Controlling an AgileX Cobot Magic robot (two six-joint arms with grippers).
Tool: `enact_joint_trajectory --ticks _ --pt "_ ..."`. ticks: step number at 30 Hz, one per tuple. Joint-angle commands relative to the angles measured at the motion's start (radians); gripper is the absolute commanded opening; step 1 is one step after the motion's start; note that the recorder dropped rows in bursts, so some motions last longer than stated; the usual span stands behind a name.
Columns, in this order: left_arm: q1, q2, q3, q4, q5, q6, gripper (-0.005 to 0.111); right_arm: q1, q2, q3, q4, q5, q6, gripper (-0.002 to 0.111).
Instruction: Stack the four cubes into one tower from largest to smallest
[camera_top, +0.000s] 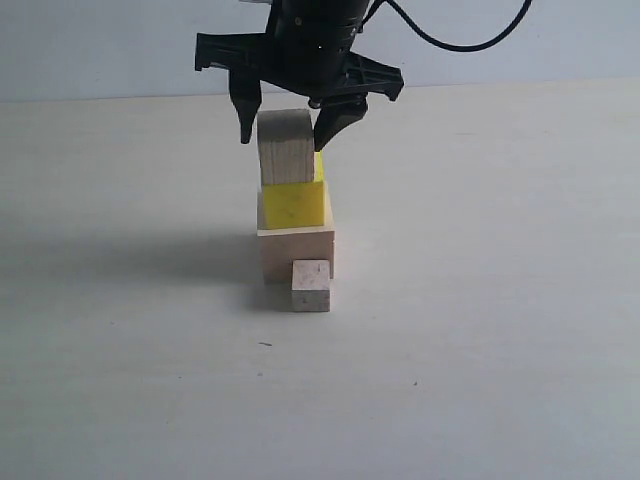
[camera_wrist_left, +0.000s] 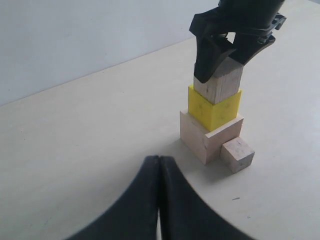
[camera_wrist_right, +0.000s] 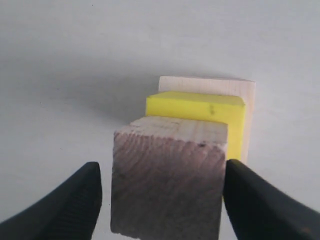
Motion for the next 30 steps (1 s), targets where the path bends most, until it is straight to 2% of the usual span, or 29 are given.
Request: enact_joint_trajectory --ticks 1,9,13,18,23,30 --pt "0.0 -0.005 0.005 0.006 -0.012 -0.007 0.0 0.002 -0.015 -0.006 0.001 -0.005 0.0 0.066" --pt "0.0 -0.005 0.005 0.004 -0.012 -0.007 0.0 0.002 -0.017 -0.006 -0.058 -0.005 0.0 0.066" --pt "0.0 -0.005 0.005 0.004 -0.012 -0.007 0.0 0.002 -0.017 -0.087 -0.004 -0.005 -0.002 0.066" --pt "0.0 -0.005 0.005 0.004 -0.007 -0.007 0.0 0.002 -0.044 -0.175 -0.027 -0.005 -0.002 0.066" --pt "0.0 -0.005 0.005 0.004 -0.007 -0.007 0.0 0.002 -0.098 -0.175 -0.143 -0.005 -0.002 0.066" --pt "0.0 -0.005 0.005 0.004 -0.007 -0.007 0.0 0.002 -0.121 -0.169 -0.083 -0.005 -0.039 0.063"
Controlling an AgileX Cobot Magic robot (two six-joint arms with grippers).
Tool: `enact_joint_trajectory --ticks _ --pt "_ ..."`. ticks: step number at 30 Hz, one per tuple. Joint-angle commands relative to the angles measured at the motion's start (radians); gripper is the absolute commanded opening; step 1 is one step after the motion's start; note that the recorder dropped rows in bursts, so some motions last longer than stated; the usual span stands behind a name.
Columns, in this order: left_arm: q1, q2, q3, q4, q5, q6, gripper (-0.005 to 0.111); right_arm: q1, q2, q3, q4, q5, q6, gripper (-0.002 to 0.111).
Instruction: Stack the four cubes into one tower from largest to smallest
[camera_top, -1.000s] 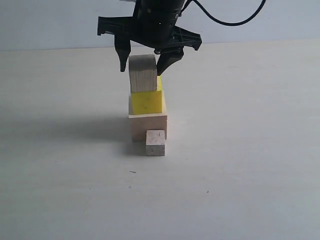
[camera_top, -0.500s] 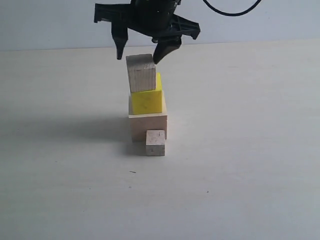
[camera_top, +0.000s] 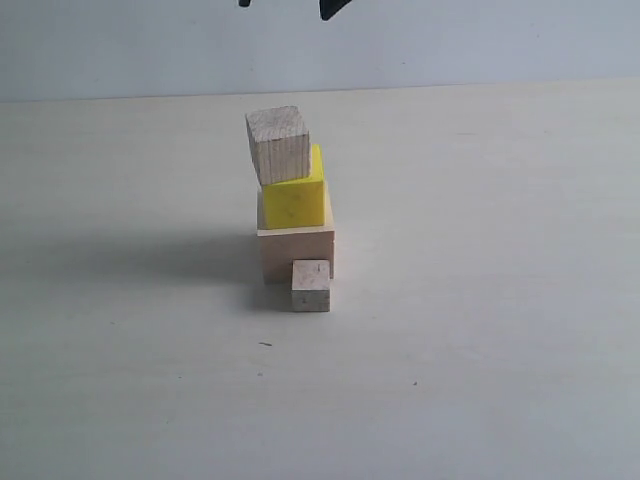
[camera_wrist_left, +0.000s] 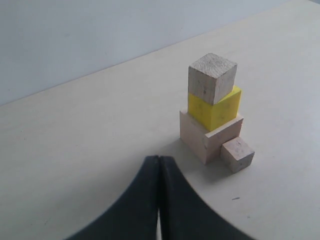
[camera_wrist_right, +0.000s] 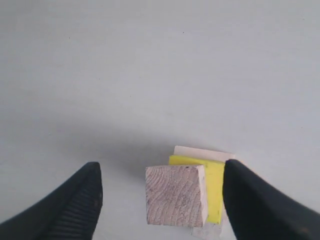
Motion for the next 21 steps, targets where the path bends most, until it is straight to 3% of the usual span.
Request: enact_joint_trajectory --ticks 1,5,6,7,9,13,21 --pt "0.0 -0.005 0.005 0.004 -0.007 -0.007 0.0 0.002 -0.012 0.003 0.058 -0.005 -0.039 0.062" --pt "0.0 -0.005 0.005 0.004 -0.007 -0.007 0.0 0.002 0.002 0.008 0.115 -0.005 -0.094 0.045" --pt "0.0 -0.005 0.005 0.004 -0.007 -0.007 0.0 0.002 0.012 0.008 0.148 -0.005 -0.116 0.036" --pt "0.0 -0.005 0.005 0.004 -0.007 -0.007 0.0 0.007 0.028 0.008 0.205 -0.005 -0.149 0.017" --pt "0.0 -0.005 0.005 0.004 -0.007 -0.007 0.0 0.044 0.057 0.008 0.195 -0.005 -0.157 0.0" --pt "0.0 -0.005 0.005 0.004 -0.007 -0.007 0.0 0.118 0.125 0.008 0.132 -0.005 -0.157 0.0" --pt "0.0 -0.005 0.005 0.004 -0.007 -0.007 0.0 0.129 0.178 0.008 0.018 -0.005 -0.119 0.0"
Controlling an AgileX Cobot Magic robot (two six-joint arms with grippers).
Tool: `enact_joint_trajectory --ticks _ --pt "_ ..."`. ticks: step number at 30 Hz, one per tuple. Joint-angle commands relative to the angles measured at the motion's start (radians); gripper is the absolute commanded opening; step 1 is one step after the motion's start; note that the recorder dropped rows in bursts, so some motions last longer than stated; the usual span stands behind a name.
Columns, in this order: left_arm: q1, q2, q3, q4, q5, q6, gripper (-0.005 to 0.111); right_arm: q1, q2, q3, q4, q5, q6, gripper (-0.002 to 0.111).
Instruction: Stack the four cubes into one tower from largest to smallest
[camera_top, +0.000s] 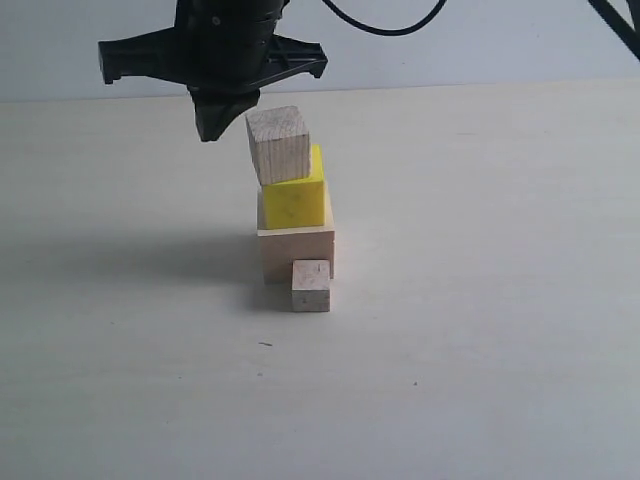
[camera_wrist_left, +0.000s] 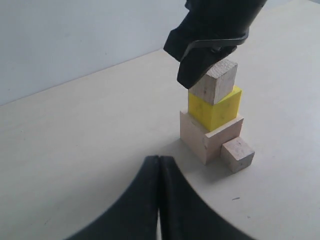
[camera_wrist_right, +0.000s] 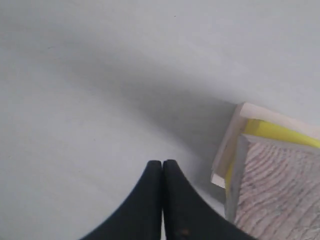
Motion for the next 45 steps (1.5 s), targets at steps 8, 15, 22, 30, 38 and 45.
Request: enact_joint_trajectory --ticks 8,15,22,30,38,45 --pt "0.0 -0.005 0.005 0.004 -0.007 -0.007 0.0 -0.001 0.016 0.004 -0.12 -0.007 0.049 0.0" --pt "0.0 -0.005 0.005 0.004 -0.007 -0.007 0.0 -0.001 0.016 0.004 -0.172 -0.007 0.08 0.0" --pt "0.0 -0.005 0.005 0.004 -0.007 -0.007 0.0 -0.001 0.016 0.004 -0.174 -0.007 0.085 0.0" --pt "0.0 -0.005 0.005 0.004 -0.007 -0.007 0.0 -0.001 0.016 0.004 -0.177 -0.007 0.101 0.0" --pt "0.0 -0.005 0.005 0.004 -0.007 -0.007 0.0 -0.001 0.016 0.004 -0.198 -0.007 0.122 0.0" --pt "0.0 -0.005 0.005 0.004 -0.007 -0.007 0.0 -0.001 0.016 0.004 -0.198 -0.007 0.136 0.0"
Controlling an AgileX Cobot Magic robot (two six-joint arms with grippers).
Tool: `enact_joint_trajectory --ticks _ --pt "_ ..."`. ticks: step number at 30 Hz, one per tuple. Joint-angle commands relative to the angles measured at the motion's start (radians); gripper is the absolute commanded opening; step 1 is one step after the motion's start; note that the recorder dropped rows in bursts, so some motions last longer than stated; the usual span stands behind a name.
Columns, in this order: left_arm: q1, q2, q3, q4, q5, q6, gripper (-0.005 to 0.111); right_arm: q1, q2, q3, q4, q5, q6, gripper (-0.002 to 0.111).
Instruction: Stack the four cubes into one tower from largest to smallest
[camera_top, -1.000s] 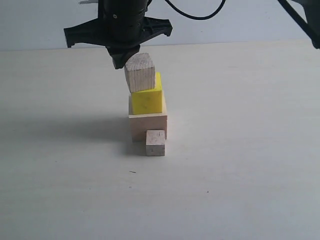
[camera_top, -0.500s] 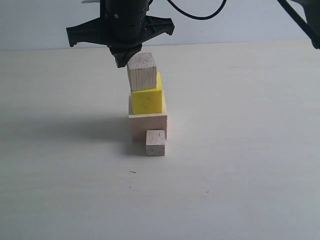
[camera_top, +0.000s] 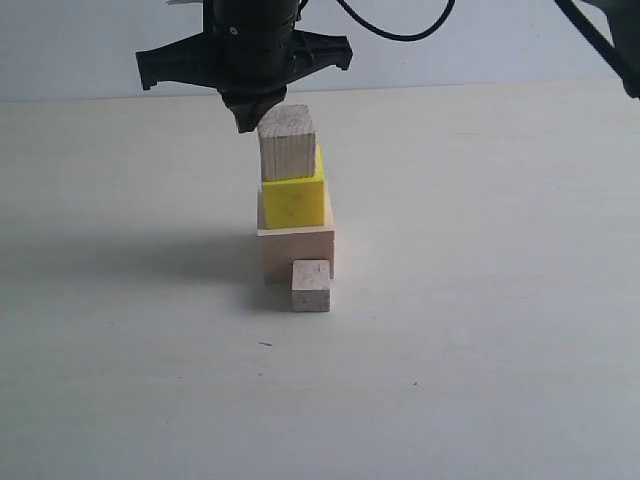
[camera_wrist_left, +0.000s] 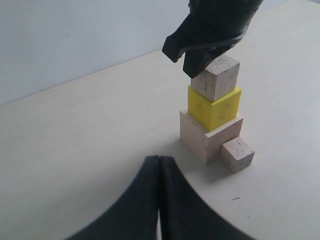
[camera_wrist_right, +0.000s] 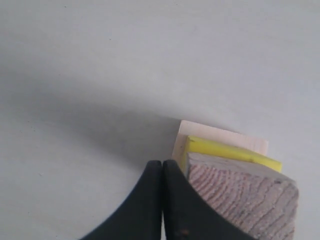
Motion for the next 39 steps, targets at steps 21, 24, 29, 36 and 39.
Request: enact_joint_trajectory --ticks 21,24,29,36,39 --pt "0.0 -0.007 0.005 0.004 -0.007 -0.007 0.0 -0.002 -0.005 0.004 -0.047 -0.005 0.052 0.0" --pt "0.0 -0.007 0.005 0.004 -0.007 -0.007 0.0 -0.002 -0.005 0.004 -0.047 -0.005 0.052 0.0" --pt "0.0 -0.007 0.005 0.004 -0.007 -0.007 0.0 -0.002 -0.019 0.004 -0.042 -0.005 0.04 0.0" --pt "0.0 -0.007 0.005 0.004 -0.005 -0.007 0.0 0.01 -0.118 0.004 -0.025 -0.005 -0.01 0.0" --pt "0.0 -0.007 0.005 0.004 -0.005 -0.007 0.0 0.059 -0.187 0.004 -0.146 -0.005 -0.014 0.0"
